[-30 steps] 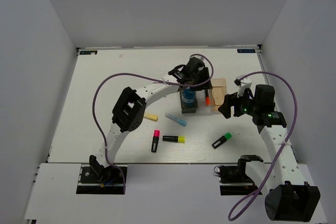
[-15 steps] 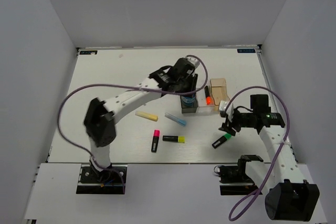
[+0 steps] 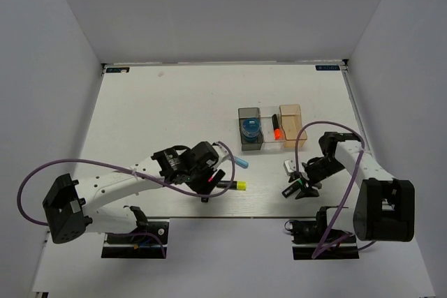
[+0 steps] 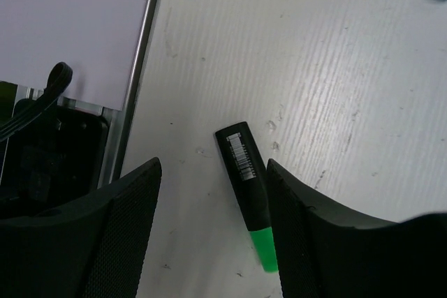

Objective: Sort the stationery into containers
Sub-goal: Grab a piece of stationery with the right arm

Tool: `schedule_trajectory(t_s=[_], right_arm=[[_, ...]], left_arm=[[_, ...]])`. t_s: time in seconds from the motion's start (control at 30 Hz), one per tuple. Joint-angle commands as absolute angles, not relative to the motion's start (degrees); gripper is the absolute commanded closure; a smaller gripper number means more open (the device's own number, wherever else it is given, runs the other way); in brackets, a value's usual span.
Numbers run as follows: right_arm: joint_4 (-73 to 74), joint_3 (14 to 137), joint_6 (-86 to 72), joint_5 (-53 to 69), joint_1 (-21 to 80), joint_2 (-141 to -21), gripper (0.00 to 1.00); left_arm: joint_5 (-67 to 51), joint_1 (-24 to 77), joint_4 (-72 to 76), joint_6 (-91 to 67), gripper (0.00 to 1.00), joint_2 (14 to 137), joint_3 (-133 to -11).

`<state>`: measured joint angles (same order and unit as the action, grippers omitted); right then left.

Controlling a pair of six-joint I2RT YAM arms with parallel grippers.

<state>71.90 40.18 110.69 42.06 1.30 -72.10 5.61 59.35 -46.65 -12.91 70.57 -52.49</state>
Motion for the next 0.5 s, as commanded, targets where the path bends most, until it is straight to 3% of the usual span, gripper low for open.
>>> schedule_trajectory(t_s=[0.0,0.33,0.47], right_arm=[[70.33,38.33,132.11,40.17,1.84,-74.52,0.35],[46.71,29.62,120.87,34.81,3.16,-74.44,0.36],[46.14,29.53,120.23,34.28,3.16,-74.88,0.36]], left_arm=[[6.50,59.68,-43.77,-11.78,0.20,65.75,-50.02],[6.85,59.68,-41.57,-11.60,0.20,66.27,-47.99],[6.50,59.77,-41.48,-11.69,0.20,65.66,-47.90]])
